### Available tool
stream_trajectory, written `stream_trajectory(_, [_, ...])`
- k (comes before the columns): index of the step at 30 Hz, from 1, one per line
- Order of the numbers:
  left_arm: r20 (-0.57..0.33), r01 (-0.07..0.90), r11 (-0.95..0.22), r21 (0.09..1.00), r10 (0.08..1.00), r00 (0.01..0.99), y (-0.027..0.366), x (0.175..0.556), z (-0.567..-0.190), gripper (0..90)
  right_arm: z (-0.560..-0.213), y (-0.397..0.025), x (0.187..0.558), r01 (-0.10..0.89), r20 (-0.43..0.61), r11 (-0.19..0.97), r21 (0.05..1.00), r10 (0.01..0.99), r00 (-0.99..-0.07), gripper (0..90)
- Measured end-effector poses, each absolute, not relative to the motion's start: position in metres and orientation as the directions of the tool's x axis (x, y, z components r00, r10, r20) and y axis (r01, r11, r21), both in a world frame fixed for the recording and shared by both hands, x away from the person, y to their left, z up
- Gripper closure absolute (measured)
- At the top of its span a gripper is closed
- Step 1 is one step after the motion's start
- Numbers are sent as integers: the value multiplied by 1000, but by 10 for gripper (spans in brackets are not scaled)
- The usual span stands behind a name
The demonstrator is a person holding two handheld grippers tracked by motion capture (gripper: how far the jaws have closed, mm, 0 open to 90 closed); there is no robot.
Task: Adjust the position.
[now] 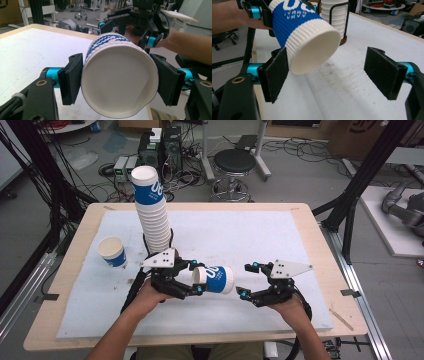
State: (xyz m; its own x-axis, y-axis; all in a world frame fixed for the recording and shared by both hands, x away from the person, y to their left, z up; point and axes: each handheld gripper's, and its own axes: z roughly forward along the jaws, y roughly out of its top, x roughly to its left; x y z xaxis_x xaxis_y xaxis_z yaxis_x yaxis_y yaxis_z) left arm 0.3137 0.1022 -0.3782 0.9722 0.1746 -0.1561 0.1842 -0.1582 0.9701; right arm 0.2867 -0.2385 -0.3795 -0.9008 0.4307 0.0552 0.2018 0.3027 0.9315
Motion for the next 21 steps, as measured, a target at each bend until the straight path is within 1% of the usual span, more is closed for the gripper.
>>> stream_trajectory(8, [-167,188,-131,973,156,974,104,313,-380,300,-384,-237,286,216,81,300,929,404,-911,204])
stream_trajectory(21, [-165,175,-110,978,94,982,106,312,-378,302,-387,-230,286,212,103,304,929,336,-936,204])
